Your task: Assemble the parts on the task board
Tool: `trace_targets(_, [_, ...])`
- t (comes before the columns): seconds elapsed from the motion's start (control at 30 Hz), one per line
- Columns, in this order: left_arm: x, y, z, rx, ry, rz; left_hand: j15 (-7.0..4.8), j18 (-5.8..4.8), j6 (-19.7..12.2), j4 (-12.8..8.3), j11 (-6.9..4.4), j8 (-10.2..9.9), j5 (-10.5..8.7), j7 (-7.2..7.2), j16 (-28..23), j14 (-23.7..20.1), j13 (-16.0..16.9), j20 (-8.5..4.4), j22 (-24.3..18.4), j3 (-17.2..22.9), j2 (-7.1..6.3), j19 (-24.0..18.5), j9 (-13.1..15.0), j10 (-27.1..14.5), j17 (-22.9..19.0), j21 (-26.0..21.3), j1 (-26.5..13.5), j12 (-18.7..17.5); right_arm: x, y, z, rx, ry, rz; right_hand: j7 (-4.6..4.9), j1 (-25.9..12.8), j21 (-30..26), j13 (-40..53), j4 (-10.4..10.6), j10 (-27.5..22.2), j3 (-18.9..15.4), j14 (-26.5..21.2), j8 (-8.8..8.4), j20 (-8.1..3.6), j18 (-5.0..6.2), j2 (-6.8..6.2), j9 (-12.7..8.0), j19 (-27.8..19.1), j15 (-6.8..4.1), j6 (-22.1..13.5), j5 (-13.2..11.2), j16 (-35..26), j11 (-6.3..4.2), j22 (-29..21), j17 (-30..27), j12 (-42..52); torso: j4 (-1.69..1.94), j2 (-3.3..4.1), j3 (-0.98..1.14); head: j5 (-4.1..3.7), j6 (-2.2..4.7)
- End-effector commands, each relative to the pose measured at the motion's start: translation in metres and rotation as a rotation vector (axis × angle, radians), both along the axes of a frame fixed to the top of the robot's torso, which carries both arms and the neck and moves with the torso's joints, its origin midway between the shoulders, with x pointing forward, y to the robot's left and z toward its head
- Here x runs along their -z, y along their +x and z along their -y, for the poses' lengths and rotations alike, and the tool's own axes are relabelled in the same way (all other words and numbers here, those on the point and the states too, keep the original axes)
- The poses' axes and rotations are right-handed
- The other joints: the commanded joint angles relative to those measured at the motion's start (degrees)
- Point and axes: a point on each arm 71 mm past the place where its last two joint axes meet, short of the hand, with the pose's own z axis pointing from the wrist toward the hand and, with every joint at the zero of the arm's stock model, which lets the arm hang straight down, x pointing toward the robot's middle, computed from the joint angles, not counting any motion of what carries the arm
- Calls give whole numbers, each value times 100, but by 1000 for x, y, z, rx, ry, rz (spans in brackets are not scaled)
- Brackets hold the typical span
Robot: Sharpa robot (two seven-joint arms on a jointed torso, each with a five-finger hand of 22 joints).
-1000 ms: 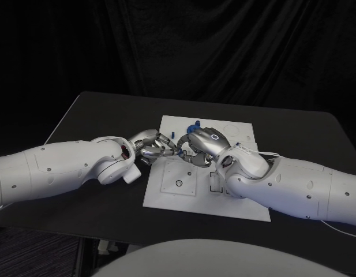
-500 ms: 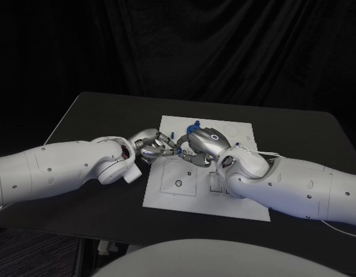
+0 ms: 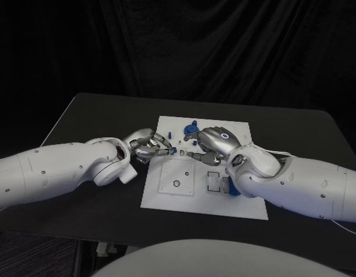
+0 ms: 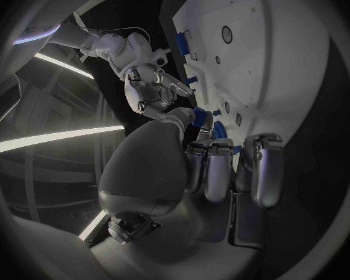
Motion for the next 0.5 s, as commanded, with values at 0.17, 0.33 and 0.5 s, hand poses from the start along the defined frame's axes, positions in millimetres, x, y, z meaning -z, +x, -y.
trace_targets(0.17, [-11, 9, -11, -59, 77, -58, -46, -78, 110, -134, -45, 839, 5, -168, 15, 595, 1505, -59, 1201, 191, -66, 173, 758, 610, 1510, 22, -43, -24, -42, 2, 38, 39, 75, 113, 1, 18, -2, 336, 40, -5, -8, 280, -2, -4, 90, -30, -24, -34, 10, 21, -3, -23, 0, 969, 1021, -13, -46, -23, 16, -20, -1])
trace_targets(0.33, [-33, 27, -8, -4, 236, -72, -58, -69, 95, -99, -58, 862, -176, -183, 15, 595, 1505, -72, 1187, 245, -61, 160, 767, 610, 1510, -10, -135, -24, -64, -6, 71, 74, 78, 135, -5, 40, 18, 346, 94, 14, -12, 279, 56, -8, 82, 1, -47, -10, 6, 141, -6, -28, -7, 980, 1015, -8, -85, -60, 37, -114, -1])
trace_targets(0.5, [-56, 44, 4, 93, 443, -85, -92, -56, 128, -85, -94, 853, -748, -228, 15, 595, 1505, -104, 1163, 352, -87, 140, 752, 610, 1510, -69, -258, -24, -74, -15, 99, 123, 72, 132, -10, 70, 18, 337, 154, 13, -20, 276, 129, -15, 79, 10, -73, 4, -2, 307, 3, -35, -12, 986, 1006, -15, -177, -108, 93, -163, -1])
